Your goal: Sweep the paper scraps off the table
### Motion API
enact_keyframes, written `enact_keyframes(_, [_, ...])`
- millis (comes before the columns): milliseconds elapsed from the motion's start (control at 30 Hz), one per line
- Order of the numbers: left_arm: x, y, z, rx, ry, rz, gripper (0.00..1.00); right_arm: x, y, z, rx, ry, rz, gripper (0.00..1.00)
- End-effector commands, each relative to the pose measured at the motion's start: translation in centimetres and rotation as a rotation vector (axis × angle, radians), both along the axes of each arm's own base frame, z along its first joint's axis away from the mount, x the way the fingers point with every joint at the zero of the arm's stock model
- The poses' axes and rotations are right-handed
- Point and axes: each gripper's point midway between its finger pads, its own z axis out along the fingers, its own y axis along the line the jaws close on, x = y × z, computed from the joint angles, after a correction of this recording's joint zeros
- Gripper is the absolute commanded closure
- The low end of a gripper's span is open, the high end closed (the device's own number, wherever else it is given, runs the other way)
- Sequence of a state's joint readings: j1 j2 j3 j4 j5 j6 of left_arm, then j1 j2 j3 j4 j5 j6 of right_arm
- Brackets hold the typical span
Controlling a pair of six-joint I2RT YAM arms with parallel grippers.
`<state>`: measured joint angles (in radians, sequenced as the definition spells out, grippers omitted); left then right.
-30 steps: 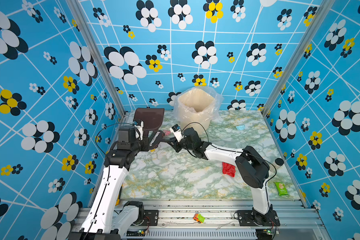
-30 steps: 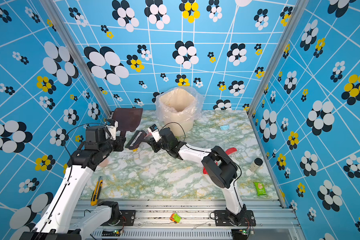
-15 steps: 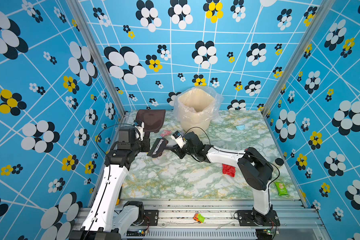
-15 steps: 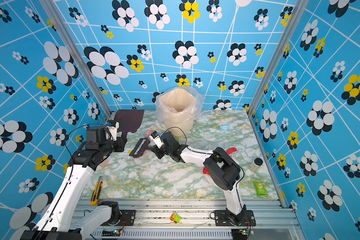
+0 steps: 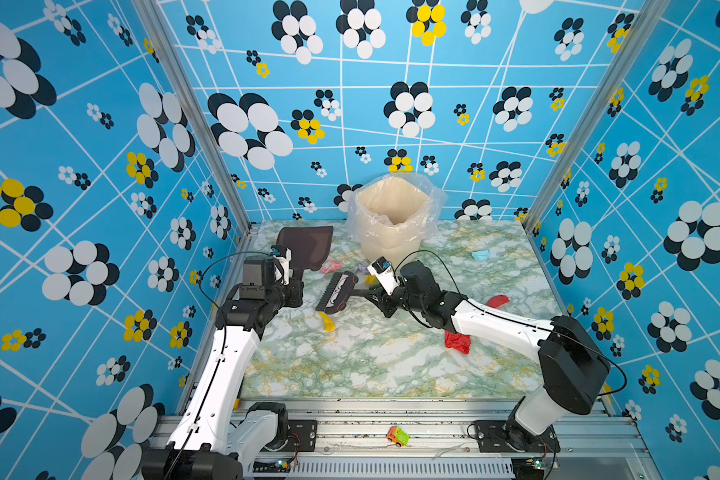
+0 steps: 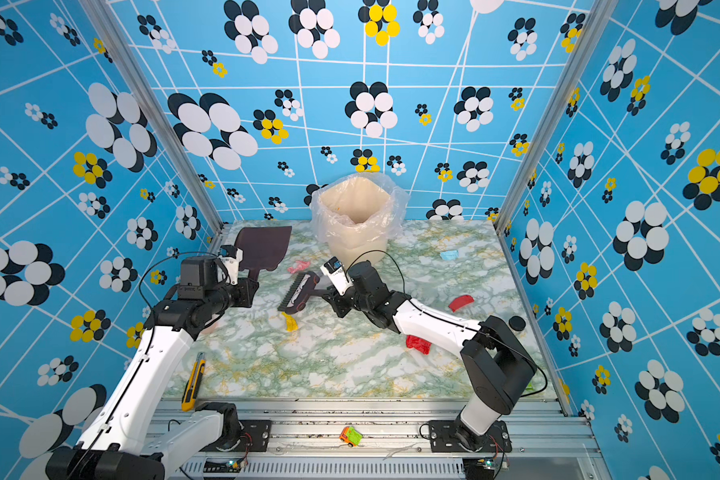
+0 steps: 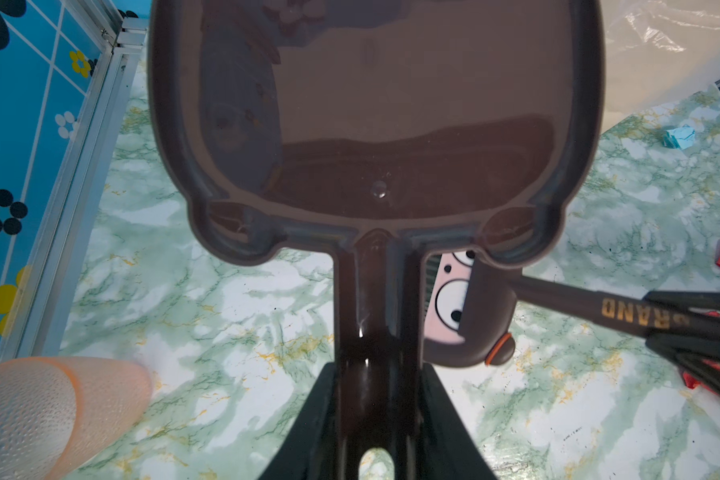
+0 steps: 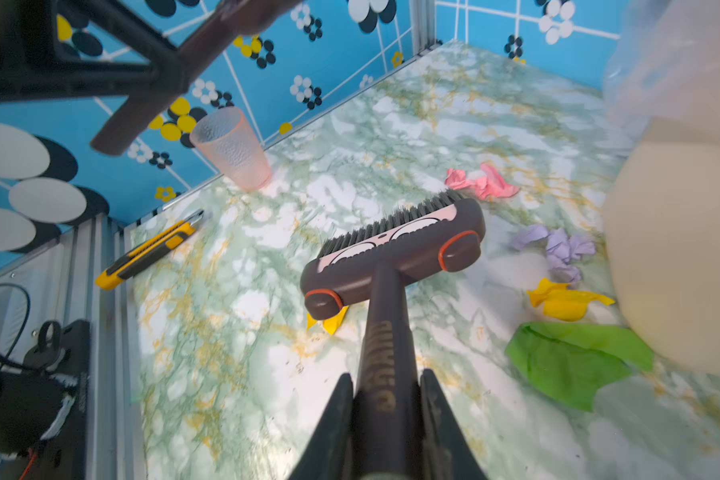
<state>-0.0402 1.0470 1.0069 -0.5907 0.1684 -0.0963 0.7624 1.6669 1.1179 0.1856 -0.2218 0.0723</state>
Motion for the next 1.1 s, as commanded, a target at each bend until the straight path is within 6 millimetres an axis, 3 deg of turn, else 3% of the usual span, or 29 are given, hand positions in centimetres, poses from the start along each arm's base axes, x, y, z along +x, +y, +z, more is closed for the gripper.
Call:
enact_keyframes(0, [0.0, 0.1, 0.7, -0.014, -0.03, 0.012, 1.0, 3.5, 1.8, 3.9, 0.156, -0.054, -0.046, 1.0])
enact_keyframes(300, [-0.3, 0.4, 0.3, -0.005, -0.011, 0.026, 1.0, 9.1, 5.7, 1.4, 0.227, 0.034, -0.131, 1.0])
enact_keyframes(467, [-0.4, 0.5, -0.2, -0.003, 0.004, 0.03, 1.0, 9.5, 5.8, -1.1, 0.198, 0.081, -0.156, 1.0])
enact_keyframes(600, [-0.3, 0.5, -0.2, -0.005, 0.006, 0.033, 1.0, 8.4, 5.2, -3.1, 0.162, 0.133, -0.146, 1.0])
enact_keyframes(800, [-0.2, 0.4, -0.5, -0.006, 0.017, 0.029, 1.0, 4.9, 3.4, -4.9, 0.085, 0.205, -0.084, 1.0])
enact_keyframes(1067, [0.1, 0.3, -1.0, -0.01, 0.034, 0.027, 1.0, -1.1, -0.1, -4.5, -0.047, 0.237, 0.043, 1.0])
